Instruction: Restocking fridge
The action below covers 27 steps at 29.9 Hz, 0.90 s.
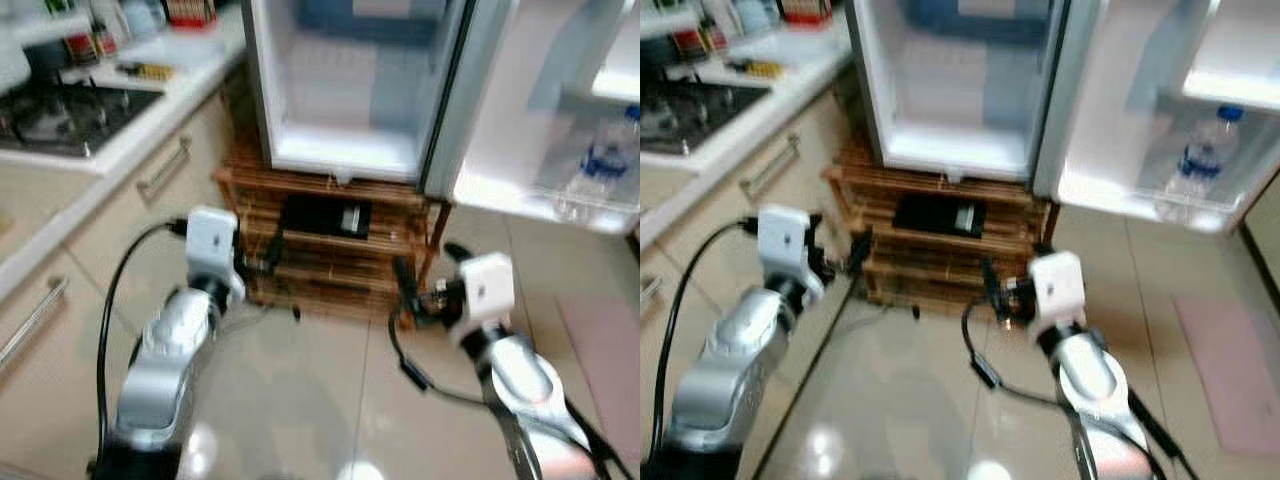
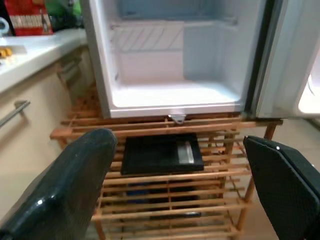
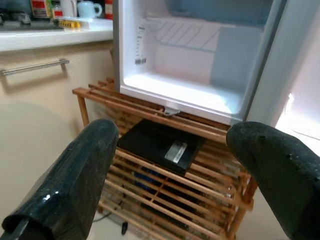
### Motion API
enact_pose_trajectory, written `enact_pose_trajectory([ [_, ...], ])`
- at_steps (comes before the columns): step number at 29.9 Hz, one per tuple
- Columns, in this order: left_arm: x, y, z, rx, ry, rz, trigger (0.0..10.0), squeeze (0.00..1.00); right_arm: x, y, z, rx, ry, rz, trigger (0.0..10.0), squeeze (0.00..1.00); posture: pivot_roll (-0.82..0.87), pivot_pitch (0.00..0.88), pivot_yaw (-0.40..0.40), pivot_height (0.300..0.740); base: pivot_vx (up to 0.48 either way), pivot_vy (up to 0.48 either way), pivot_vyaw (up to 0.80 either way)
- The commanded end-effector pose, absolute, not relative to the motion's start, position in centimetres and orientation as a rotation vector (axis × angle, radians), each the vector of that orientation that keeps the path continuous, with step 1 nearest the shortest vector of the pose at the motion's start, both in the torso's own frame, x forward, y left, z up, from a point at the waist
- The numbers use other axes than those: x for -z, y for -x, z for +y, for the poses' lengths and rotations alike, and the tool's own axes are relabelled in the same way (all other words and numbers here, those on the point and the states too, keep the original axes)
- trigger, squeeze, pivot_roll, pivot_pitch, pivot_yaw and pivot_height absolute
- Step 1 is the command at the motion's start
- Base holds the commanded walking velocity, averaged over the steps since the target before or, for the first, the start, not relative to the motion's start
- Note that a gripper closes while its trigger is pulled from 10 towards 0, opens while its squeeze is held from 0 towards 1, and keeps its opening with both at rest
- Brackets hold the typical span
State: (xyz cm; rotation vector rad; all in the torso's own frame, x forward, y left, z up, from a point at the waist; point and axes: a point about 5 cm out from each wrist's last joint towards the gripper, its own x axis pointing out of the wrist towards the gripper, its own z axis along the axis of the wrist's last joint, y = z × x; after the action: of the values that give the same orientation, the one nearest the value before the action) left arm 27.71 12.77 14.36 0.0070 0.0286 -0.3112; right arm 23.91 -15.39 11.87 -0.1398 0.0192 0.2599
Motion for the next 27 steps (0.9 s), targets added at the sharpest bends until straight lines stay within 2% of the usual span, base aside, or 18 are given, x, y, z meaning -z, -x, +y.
enact_pose_trajectory([
  [1, -14.5, -27.8, 13.6, 0.280, -0.032, 0.034, 10.0, 0.00, -12.2, -24.1, -15.1, -0.267, 0.139, 0.003, 10.0, 0.00, 0.02, 0.006, 0.062, 0.740, 0.371, 0.000, 0.80],
  [4, -14.4, -27.8, 13.7, 0.269, -0.017, 0.042, 10.0, 0.00, -12.2, -24.1, -15.1, -0.269, 0.142, 0.002, 10.0, 0.00, 0.02, 0.005, 0.061, 0.740, 0.311, 0.000, 0.80],
  [8, -14.5, -27.8, 13.9, 0.244, 0.031, 0.034, 10.0, 0.00, -12.2, -24.2, -15.1, -0.271, 0.145, 0.003, 10.0, 0.00, 0.01, 0.005, 0.059, 0.740, 0.000, 0.000, 0.80],
  [12, -14.7, -27.8, 13.9, 0.246, -0.001, 0.020, 10.0, 0.00, -12.3, -24.3, -15.2, -0.274, 0.147, 0.001, 10.0, 0.00, 0.01, 0.004, 0.058, 0.740, 0.000, 0.000, 0.80],
  [27, -14.9, -27.9, 14.0, 0.213, -0.015, 0.011, 10.0, 0.00, -12.5, -25.2, -14.5, -0.308, 0.151, -0.018, 10.0, 0.00, 0.02, 0.000, 0.044, 0.740, 0.000, -0.480, 0.80],
])
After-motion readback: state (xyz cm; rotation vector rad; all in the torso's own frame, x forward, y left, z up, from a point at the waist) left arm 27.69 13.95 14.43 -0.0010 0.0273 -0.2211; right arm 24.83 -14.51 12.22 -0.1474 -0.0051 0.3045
